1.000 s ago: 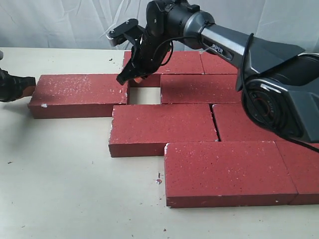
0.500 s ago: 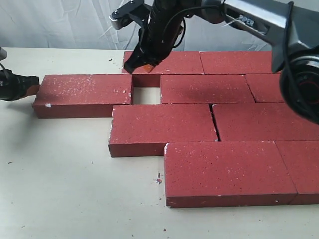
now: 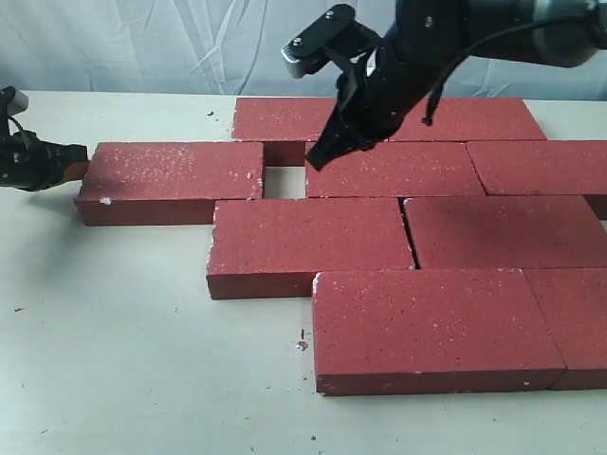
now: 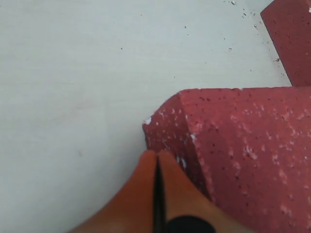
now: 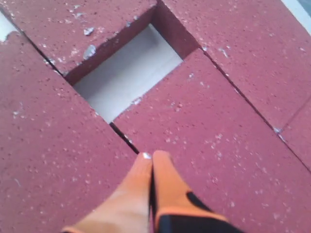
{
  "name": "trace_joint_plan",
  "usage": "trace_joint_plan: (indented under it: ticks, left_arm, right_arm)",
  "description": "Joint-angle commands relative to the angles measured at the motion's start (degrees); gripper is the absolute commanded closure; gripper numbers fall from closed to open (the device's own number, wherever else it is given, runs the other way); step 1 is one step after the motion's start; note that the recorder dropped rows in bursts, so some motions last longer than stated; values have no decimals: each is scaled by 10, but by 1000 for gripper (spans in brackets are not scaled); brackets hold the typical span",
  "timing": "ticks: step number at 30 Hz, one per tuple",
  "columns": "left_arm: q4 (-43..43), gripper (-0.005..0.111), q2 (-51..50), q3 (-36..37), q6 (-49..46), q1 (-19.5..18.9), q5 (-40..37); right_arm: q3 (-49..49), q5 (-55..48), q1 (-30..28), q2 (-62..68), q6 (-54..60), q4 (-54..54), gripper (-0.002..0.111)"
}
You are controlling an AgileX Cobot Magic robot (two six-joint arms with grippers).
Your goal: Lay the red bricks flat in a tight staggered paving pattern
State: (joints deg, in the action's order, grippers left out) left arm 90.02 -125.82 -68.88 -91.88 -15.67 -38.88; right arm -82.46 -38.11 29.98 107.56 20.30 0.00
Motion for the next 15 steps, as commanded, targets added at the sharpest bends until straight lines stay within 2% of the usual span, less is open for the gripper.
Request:
trace_joint_plan:
  ticks: [1, 5, 15]
  left_arm:
    - [6, 107, 3, 1, -2, 13, -12]
    - [6, 107, 2, 1, -2, 37, -11]
    - [6, 107, 2, 1, -2, 81, 30]
  right_arm:
    - [96, 76, -53, -69, 0, -10, 109]
    - [163, 174, -112, -95, 0, -8, 109]
    - [164, 170, -116, -96, 0, -5, 109]
